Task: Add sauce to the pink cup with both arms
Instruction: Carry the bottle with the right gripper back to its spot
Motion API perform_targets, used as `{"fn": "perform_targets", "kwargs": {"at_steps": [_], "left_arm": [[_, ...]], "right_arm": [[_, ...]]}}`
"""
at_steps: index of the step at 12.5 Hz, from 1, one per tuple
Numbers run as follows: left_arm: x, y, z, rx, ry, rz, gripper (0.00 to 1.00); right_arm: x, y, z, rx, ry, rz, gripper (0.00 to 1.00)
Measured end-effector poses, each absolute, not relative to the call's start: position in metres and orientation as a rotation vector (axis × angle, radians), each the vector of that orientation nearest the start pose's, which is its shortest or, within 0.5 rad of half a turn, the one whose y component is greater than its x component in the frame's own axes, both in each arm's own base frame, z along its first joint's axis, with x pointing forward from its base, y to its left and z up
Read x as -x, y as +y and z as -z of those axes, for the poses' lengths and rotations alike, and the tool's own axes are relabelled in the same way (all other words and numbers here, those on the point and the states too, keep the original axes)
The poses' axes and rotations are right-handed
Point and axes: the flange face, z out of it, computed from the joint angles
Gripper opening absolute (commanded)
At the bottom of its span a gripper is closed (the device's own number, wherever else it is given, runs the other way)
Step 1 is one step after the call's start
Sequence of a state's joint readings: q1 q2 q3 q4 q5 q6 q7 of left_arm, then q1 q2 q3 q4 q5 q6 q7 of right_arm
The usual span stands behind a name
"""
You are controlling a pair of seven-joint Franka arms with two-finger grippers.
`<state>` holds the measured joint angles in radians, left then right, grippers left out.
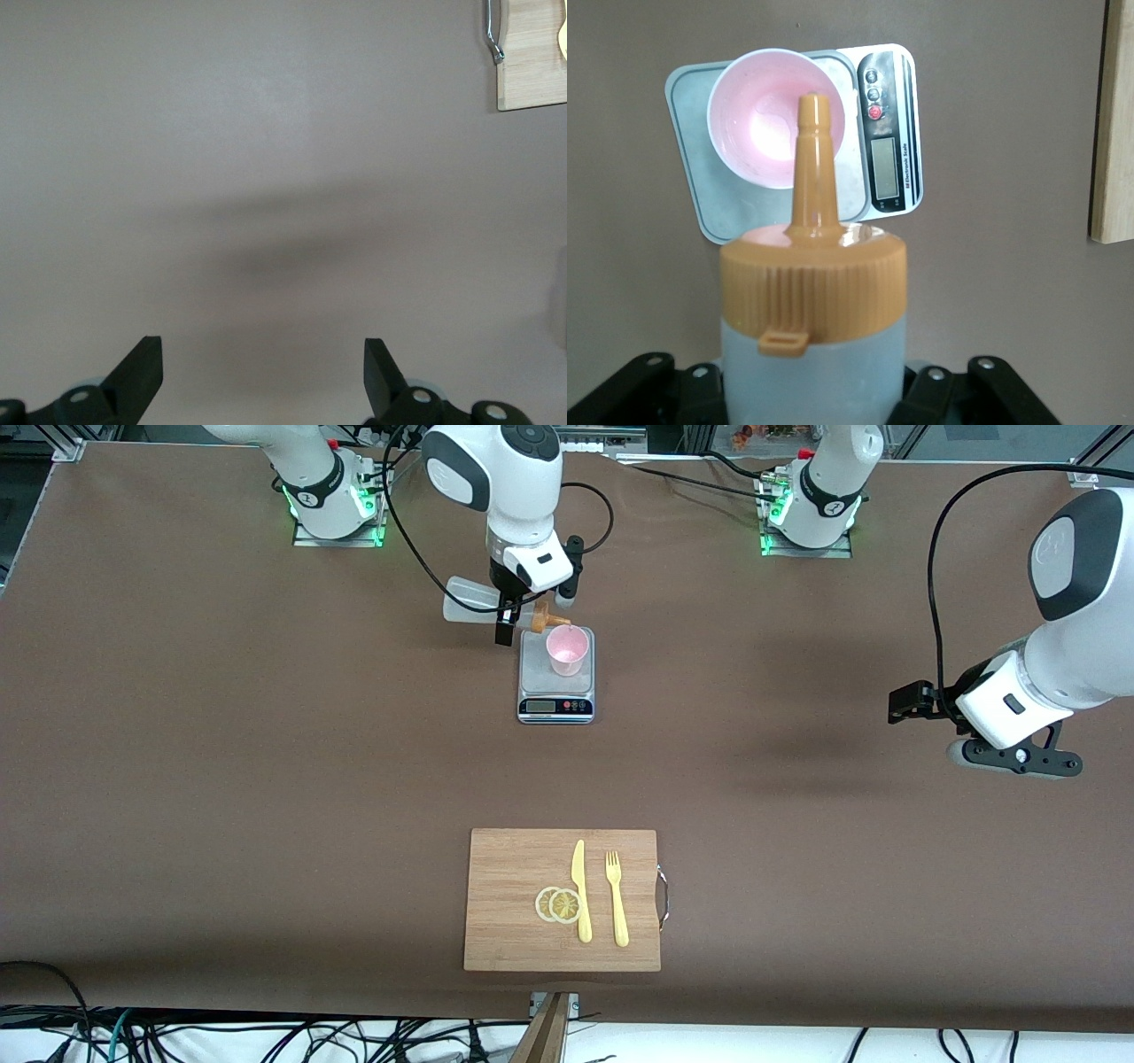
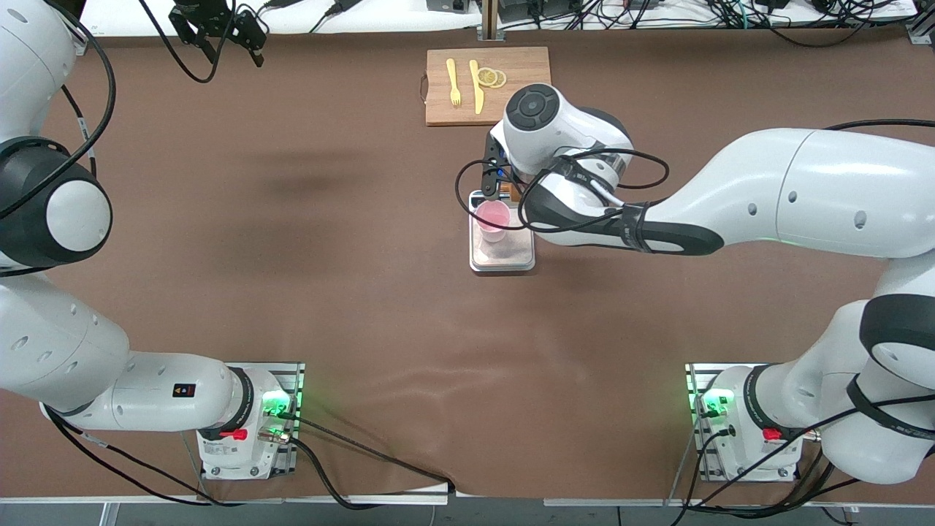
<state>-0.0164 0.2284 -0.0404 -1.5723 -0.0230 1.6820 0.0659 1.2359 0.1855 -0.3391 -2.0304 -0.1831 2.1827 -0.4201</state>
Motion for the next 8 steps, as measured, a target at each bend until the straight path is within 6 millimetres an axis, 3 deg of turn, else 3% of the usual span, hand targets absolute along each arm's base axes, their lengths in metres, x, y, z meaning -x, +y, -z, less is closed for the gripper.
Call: {"fn": "perform_targets", "kwargs": {"at_steps": [8], "left_arm": [[-0.618,-0.035,-0.498,3.163,0.187,-0.188,1.0]], "right_arm": [[-0.416,0.403,-0.39,2.31,-2.125,0.095,0.06]]}}
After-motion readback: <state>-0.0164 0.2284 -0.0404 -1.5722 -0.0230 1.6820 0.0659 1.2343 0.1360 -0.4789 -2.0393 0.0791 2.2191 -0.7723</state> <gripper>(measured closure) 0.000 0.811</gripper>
